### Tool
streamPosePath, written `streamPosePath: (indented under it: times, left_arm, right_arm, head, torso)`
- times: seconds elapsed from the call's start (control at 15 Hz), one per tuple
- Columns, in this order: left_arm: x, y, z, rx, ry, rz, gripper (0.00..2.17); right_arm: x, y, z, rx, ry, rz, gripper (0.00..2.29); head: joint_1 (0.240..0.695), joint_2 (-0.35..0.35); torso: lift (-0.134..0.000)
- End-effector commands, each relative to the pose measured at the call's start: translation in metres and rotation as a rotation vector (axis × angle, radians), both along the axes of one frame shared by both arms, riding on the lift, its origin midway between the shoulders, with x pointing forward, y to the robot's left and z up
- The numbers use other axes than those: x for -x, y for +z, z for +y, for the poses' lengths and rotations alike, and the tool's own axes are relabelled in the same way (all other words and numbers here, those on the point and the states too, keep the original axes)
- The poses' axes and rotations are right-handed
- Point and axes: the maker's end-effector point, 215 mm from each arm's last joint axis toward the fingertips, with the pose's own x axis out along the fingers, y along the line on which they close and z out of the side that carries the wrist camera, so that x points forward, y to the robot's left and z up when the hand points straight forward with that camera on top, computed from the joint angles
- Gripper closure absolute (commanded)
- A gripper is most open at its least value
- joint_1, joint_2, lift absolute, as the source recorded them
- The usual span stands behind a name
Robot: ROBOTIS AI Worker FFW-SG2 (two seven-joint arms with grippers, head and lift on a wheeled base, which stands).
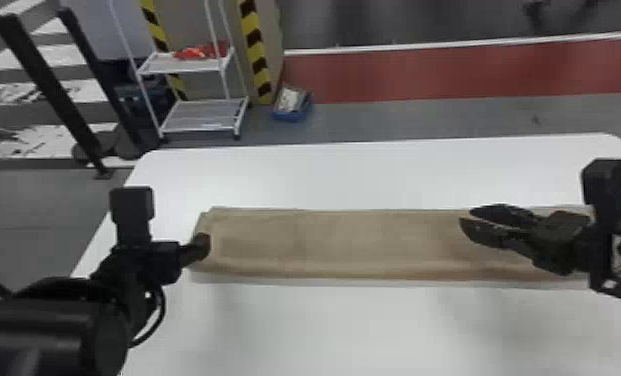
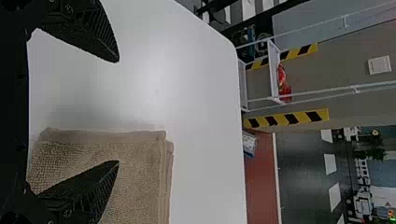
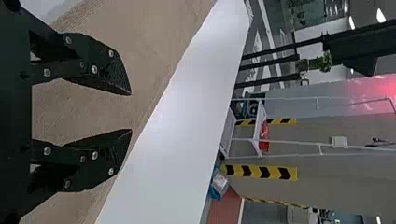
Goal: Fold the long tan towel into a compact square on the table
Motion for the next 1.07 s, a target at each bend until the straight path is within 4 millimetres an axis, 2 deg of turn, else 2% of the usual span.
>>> streamPosePath:
  times: [0.0, 0.27, 0.47, 0.67, 0.87, 1.0]
  left_arm:
    - [0.003, -0.005, 0.003, 0.016, 0.005, 0.0, 0.12]
    - [0.001, -0.02, 0.002, 0.049, -0.002, 0.005, 0.12]
    - [-0.008, -0.018, 0.001, 0.059, -0.008, -0.025, 0.15]
    - [-0.026, -0.014, -0.01, 0.081, -0.037, -0.039, 0.16]
    - [-0.044, -0.012, -0.012, 0.083, -0.044, -0.036, 0.21]
    - [-0.047, -0.024, -0.017, 0.098, -0.059, 0.012, 0.38]
  right_arm:
    - [-0.002, -0.014, 0.032, -0.017, 0.048, -0.015, 2.05]
    - [-0.001, -0.031, 0.05, -0.038, 0.063, -0.019, 2.05]
    - [-0.004, -0.037, 0.048, -0.036, 0.063, -0.014, 2.05]
    - [-0.002, -0.044, 0.051, -0.028, 0.071, -0.009, 2.05]
    - [-0.002, -0.045, 0.05, -0.027, 0.072, -0.011, 2.05]
    - [-0.003, -0.044, 0.047, -0.024, 0.072, -0.015, 2.05]
  head:
    - [0.695, 0.214]
    - [0.695, 0.257]
    - [0.695, 0.267]
    - [0.695, 0.262]
    - [0.695, 0.252]
    - [0.695, 0.245]
  torso:
    - [-0.125]
    - [-0.125]
    - [-0.125]
    - [-0.125]
    - [-0.125]
    - [-0.125]
